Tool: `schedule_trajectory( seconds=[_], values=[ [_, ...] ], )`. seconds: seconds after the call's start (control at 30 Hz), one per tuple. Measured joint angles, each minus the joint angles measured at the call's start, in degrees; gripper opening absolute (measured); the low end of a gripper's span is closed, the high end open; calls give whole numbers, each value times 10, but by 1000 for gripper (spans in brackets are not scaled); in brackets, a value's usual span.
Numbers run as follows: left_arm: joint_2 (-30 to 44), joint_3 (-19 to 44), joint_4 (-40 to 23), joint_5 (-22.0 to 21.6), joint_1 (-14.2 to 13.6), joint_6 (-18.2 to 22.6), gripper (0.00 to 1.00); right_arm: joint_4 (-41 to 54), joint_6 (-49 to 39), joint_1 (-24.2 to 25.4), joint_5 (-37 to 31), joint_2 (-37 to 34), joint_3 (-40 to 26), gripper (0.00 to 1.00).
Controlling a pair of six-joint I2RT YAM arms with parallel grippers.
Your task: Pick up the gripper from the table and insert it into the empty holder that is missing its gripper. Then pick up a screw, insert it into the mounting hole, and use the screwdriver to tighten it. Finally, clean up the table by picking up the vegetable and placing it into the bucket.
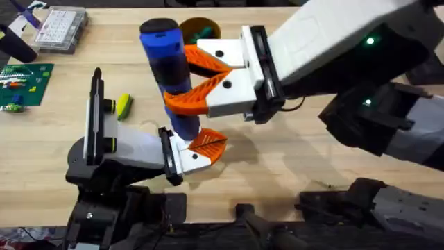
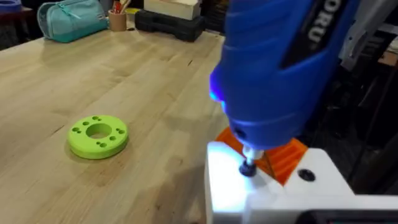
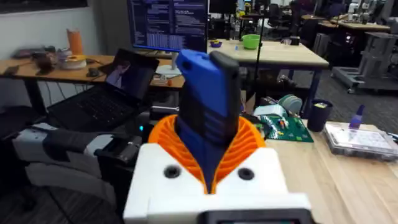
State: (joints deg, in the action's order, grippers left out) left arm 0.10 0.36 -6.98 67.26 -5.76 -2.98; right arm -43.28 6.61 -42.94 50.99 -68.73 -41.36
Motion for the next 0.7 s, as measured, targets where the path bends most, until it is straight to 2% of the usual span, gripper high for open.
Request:
schedule_trajectory(
  seconds=[0.7],
  values=[
    [6,0,-1,4,0,0,17,15,0,0,-10,0,0,27]
  ],
)
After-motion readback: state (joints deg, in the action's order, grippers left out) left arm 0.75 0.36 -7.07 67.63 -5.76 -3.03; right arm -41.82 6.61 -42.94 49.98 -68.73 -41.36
